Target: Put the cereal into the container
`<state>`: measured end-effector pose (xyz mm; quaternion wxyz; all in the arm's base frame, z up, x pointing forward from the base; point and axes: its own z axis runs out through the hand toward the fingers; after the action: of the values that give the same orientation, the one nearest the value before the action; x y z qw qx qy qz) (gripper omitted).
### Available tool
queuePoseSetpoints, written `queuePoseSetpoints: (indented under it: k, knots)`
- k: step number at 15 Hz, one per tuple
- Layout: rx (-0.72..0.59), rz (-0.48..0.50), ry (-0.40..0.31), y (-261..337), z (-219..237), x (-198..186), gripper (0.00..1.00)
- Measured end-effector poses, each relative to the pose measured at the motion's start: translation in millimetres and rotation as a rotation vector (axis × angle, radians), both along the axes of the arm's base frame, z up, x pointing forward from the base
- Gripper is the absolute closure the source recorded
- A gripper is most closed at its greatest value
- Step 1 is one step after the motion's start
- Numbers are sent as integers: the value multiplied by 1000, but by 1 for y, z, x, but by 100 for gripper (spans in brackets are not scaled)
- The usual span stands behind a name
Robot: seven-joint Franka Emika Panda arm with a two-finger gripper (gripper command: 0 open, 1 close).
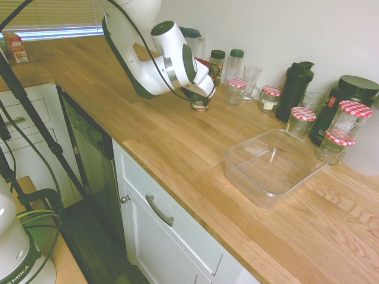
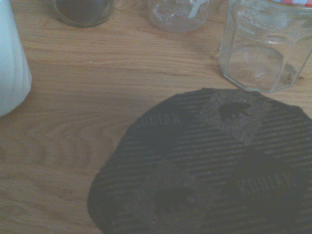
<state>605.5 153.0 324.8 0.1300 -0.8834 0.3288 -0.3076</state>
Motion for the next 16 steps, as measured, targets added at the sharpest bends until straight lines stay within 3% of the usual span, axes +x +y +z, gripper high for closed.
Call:
queuePoseSetpoints:
  k: [1,2,16]
  knots:
    - [5,5,-11,1,-1,1,0]
    - [10,13,-23,2,-1,2,100]
    - [50,61,-72,7,0,0,100]
